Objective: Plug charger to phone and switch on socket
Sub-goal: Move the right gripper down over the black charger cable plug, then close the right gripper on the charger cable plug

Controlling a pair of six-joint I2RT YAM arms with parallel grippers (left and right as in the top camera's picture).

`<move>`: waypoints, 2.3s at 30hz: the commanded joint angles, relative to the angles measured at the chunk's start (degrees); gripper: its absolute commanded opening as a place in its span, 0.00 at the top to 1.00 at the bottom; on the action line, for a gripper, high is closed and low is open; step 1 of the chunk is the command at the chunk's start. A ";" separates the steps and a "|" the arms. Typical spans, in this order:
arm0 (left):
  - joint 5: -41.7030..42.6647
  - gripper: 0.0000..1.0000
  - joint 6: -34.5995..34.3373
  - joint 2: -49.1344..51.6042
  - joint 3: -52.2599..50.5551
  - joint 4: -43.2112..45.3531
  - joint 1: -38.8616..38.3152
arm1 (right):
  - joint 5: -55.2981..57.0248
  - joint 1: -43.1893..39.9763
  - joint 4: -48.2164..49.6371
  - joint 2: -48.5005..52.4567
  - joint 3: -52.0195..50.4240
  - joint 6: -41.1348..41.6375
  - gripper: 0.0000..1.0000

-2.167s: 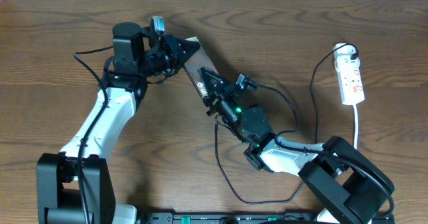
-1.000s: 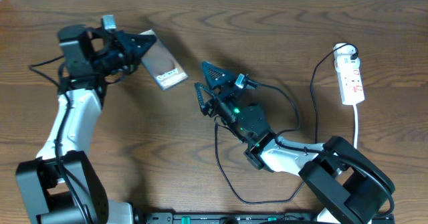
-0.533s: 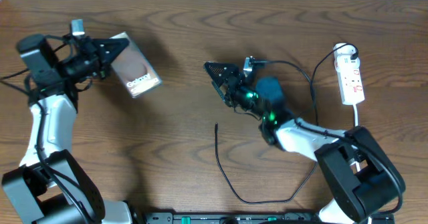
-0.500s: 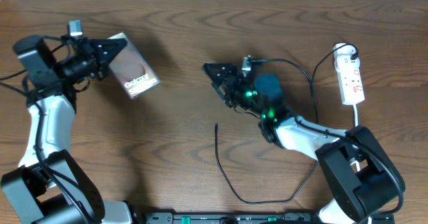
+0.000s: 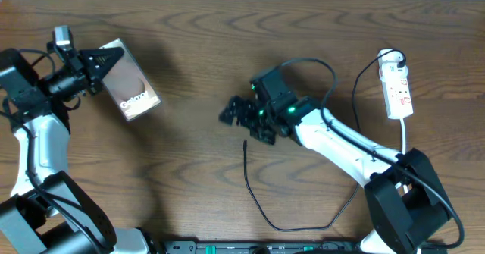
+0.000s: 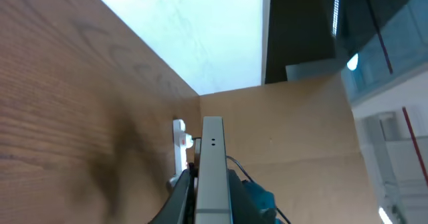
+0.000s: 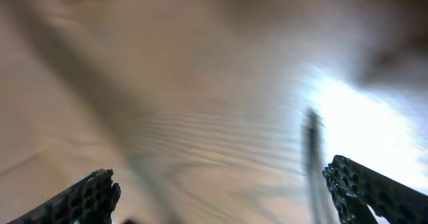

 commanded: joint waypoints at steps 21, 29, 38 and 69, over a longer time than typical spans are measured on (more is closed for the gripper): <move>3.98 0.93 0.55 -0.72 -0.33 0.50 1.03 | 5.31 3.17 -16.90 -0.20 2.45 -4.66 0.05; 3.98 0.93 0.55 -0.72 -0.33 0.50 0.98 | 7.26 3.26 -25.64 0.24 10.01 -5.33 0.10; 4.00 0.93 0.57 -0.72 -0.31 0.50 0.98 | 9.20 4.94 -36.37 10.32 22.05 -8.09 0.12; 3.98 0.92 0.59 -0.72 -0.33 0.50 0.98 | 11.50 6.05 -36.81 21.90 24.37 -7.17 0.38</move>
